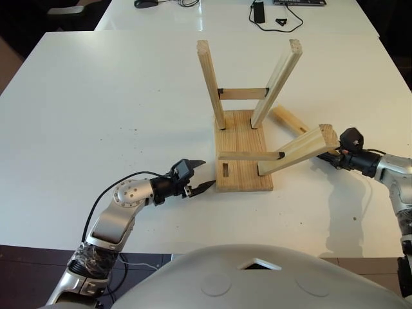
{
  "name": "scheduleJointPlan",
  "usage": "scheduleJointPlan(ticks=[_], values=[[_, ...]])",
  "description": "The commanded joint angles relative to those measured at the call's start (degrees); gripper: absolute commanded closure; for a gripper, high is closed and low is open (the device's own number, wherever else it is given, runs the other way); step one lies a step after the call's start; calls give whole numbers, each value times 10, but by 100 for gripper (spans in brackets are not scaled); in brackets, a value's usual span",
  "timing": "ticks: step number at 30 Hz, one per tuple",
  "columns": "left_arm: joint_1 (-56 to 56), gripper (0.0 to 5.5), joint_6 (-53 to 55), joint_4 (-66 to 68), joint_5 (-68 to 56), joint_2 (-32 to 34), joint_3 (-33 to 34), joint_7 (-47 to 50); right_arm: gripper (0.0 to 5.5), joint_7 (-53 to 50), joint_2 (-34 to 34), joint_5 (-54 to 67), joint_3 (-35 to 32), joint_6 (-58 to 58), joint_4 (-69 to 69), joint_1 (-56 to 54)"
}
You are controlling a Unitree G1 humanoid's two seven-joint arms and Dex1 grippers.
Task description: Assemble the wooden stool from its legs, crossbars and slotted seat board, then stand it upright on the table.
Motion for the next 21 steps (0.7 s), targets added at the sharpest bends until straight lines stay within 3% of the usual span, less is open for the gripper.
scheduleJointPlan(ticks=[1, 5, 9, 13, 21], values=[[11, 214, 16, -17, -47, 29, 76, -6, 346, -12, 12, 127, -98, 87, -68, -61], [-3, 214, 53, 4, -122, 46, 247, 46, 346, -30, 7, 320, -220, 206, -140, -108], [-106, 214, 134, -61, -175, 53, 292, 110, 346, -62, 0, 459, -260, 270, -246, -154], [-246, 214, 231, -173, -308, 38, 270, 159, 346, -83, 4, 564, -230, 310, -335, -216], [-389, 214, 319, -219, -536, 46, 237, 147, 346, 5, -4, 496, -70, 331, -371, -285]])
